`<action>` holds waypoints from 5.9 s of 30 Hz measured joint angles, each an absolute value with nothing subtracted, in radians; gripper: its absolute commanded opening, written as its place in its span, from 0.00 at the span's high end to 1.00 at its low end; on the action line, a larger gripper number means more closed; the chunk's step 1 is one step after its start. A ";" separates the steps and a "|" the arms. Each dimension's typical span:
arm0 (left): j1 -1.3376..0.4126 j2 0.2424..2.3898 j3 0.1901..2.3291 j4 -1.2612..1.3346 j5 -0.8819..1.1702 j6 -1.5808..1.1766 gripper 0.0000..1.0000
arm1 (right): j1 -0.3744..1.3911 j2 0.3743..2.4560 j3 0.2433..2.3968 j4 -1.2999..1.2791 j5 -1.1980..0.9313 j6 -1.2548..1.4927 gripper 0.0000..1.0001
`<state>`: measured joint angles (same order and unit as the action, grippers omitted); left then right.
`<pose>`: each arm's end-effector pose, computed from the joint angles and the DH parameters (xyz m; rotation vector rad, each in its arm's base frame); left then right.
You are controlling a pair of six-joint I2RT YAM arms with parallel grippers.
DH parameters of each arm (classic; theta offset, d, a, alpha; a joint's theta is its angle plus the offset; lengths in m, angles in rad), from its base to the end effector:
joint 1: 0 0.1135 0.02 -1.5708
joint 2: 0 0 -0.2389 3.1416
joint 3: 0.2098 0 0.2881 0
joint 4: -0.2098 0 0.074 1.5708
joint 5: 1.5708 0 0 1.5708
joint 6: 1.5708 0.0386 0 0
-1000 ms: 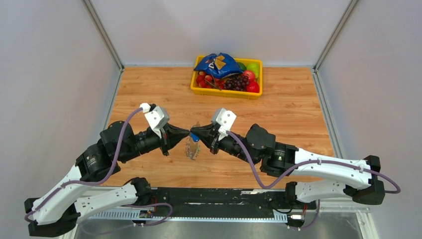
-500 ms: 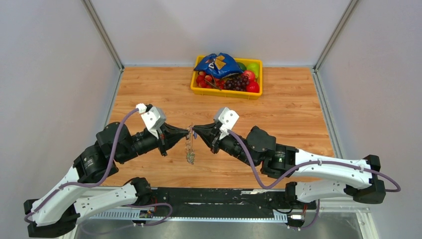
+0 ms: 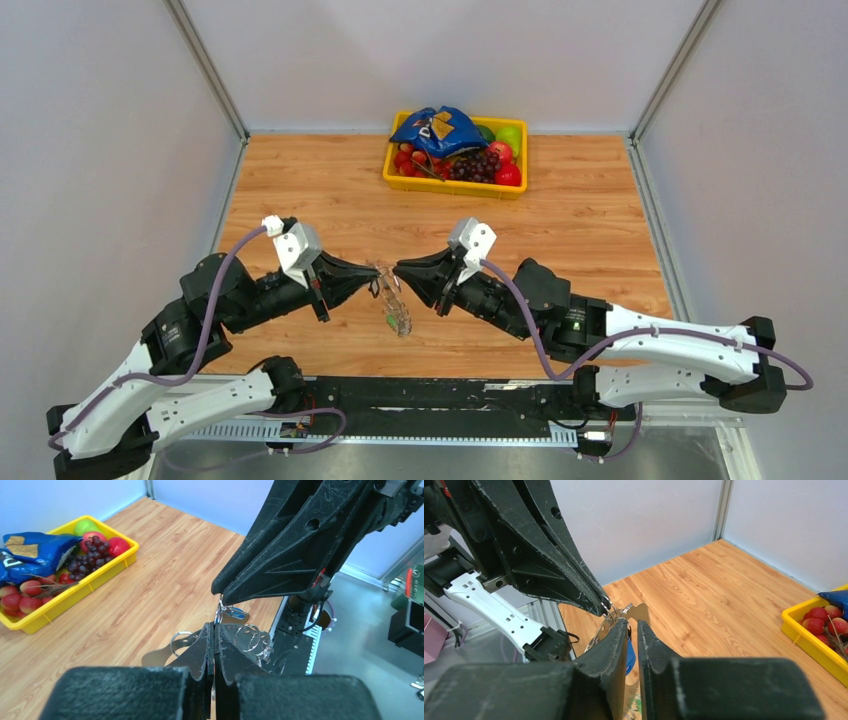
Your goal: Put the keys on the keyring
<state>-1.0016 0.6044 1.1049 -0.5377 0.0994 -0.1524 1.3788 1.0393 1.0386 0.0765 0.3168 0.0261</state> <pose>0.0799 -0.1319 0.4329 0.7720 1.5105 -0.9612 0.0674 0.2835 0.3876 -0.7581 1.3691 0.8870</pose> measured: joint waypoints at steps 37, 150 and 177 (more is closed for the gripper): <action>-1.002 0.563 1.052 -0.348 0.377 -0.237 1.00 | 1.378 0.979 1.156 -0.113 -0.101 -0.301 0.56; -1.001 0.734 1.288 -0.786 0.529 0.025 1.00 | 1.376 1.204 1.473 -0.586 -0.172 -0.001 0.73; -1.001 0.546 1.054 -0.341 0.506 -0.122 1.00 | 1.376 1.013 1.261 -0.337 -0.137 -0.156 0.60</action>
<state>-1.0012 0.5465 1.0542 -0.3408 0.5064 -0.1223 1.3758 1.0130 1.2610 -0.3370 -0.1368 -0.1562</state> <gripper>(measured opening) 0.009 0.408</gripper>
